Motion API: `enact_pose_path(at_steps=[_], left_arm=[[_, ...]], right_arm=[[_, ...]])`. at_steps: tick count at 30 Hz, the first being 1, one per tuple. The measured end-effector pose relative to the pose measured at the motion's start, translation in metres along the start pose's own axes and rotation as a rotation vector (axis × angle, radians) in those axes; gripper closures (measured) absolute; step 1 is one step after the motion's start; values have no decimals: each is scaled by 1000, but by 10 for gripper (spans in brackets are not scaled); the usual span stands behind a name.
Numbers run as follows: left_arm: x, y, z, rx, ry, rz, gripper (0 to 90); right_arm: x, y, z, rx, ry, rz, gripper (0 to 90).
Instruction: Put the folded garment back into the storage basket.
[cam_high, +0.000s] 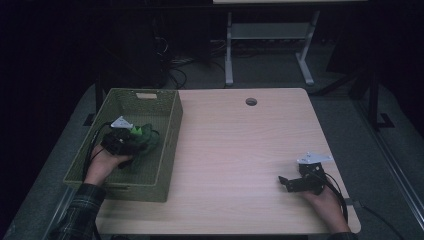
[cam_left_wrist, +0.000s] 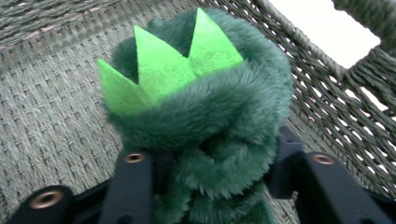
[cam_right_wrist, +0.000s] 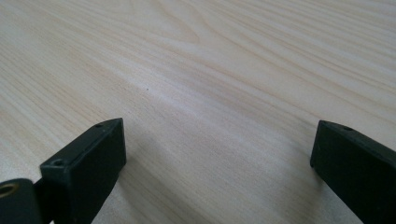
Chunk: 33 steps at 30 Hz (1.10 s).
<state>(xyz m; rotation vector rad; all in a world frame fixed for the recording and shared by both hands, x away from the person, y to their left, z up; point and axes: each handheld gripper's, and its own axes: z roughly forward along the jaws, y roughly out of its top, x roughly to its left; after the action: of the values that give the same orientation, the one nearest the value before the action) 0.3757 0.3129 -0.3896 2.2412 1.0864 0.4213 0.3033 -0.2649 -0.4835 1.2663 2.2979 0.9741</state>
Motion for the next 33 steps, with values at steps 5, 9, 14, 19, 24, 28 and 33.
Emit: enact_pose_path(at_steps=[5,9,14,19,24,28,33], left_arm=[[-10,1,-6,-17,-2,19,353],[-13,2,-16,-47,-4,15,271],[-16,3,-28,-83,-13,8,229],[-24,9,-39,-124,-24,16,213],[-34,20,-44,-157,-61,25,204],[-46,32,-42,-178,-99,42,178],[-67,49,-36,-204,-133,60,158]], right_arm=[[0,0,0,0,0,1,33],[0,0,0,0,0,0,33],[0,0,0,0,0,0,33],[0,0,0,1,0,2,33],[0,0,0,0,0,-1,33],[0,0,0,0,0,0,33],[0,0,0,0,0,0,33]])
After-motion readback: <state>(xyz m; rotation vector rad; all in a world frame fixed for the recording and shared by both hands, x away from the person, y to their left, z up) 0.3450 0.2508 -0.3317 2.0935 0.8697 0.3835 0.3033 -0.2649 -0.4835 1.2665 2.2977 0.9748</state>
